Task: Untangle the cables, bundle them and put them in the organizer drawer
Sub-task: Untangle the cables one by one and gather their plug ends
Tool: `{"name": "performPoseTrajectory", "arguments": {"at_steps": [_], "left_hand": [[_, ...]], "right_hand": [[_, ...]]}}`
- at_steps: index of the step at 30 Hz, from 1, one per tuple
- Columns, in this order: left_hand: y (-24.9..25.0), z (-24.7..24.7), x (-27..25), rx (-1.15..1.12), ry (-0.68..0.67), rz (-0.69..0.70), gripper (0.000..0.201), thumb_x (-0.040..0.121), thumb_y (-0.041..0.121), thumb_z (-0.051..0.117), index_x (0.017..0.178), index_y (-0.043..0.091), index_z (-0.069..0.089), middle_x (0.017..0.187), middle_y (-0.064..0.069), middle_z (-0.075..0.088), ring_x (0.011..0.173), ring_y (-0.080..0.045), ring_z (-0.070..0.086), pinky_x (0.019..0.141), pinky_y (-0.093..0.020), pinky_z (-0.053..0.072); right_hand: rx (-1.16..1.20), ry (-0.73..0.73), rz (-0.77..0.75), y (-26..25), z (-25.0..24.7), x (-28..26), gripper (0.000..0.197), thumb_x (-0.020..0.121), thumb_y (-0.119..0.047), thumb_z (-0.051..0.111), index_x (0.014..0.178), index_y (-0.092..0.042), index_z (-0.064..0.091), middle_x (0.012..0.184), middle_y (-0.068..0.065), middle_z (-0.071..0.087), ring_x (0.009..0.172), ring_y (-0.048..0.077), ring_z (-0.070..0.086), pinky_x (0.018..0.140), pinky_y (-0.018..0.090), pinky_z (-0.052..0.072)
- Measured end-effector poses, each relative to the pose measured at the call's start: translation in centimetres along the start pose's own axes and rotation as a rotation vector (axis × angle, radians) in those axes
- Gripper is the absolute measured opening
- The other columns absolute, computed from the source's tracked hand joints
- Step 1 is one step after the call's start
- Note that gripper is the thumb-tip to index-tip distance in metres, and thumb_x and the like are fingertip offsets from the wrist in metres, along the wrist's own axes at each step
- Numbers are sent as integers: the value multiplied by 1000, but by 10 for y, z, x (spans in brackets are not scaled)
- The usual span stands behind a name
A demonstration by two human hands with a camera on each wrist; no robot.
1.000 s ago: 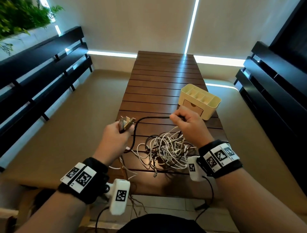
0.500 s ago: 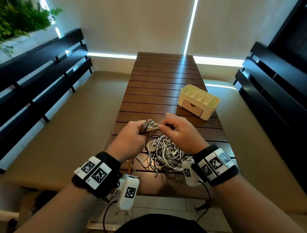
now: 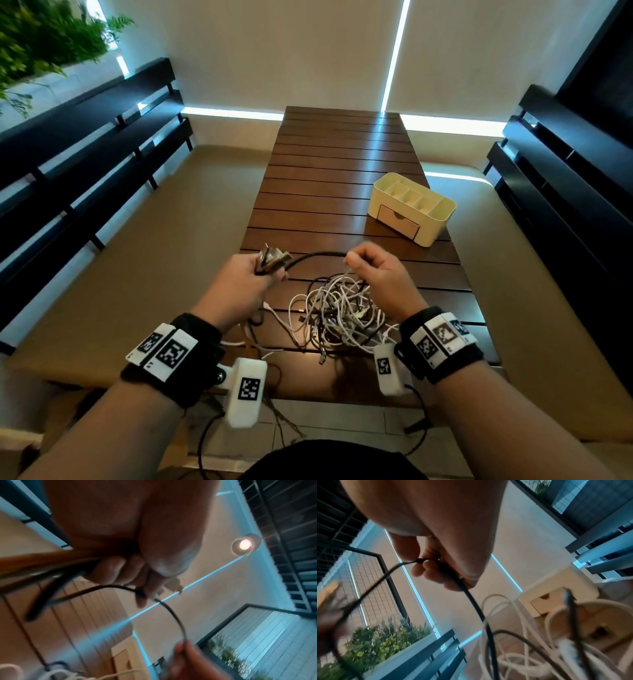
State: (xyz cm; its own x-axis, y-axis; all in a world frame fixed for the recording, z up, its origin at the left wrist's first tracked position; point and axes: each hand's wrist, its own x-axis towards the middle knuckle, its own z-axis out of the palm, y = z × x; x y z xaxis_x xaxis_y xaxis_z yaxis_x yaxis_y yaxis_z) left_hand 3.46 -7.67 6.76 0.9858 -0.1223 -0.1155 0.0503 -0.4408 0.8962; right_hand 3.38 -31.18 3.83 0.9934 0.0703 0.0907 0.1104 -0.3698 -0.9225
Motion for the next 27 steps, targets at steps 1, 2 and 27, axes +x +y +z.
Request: {"name": "performPoseTrajectory", "arguments": {"at_steps": [1,2,27], "left_hand": [[-2,0,-1,56,-14,-16,15,98,20,62,86,13,69,45,12,42,41,-2,32,43,-18,28],[-2,1,-2,91,-7,-7,17,97,19,63,81,13,66,49,11,41,39,-2,32,42,-16,28],[19,2,-3,-197,143,132,18,99,19,58,82,18,62,44,13,43,46,-7,35,52,-28,34]], "right_hand": [[-23,21,-43,-6,-5,4,17,99,-29,56,84,-27,61,73,-10,53,68,11,49,70,33,45],[-53,34,-93,-13,-9,8,15,99,-26,58,84,-28,61,74,-12,53,67,7,49,69,26,45],[18,-54,31,8,16,-10,23,102,-35,48,92,-26,66,74,-11,58,69,12,55,71,36,47]]}}
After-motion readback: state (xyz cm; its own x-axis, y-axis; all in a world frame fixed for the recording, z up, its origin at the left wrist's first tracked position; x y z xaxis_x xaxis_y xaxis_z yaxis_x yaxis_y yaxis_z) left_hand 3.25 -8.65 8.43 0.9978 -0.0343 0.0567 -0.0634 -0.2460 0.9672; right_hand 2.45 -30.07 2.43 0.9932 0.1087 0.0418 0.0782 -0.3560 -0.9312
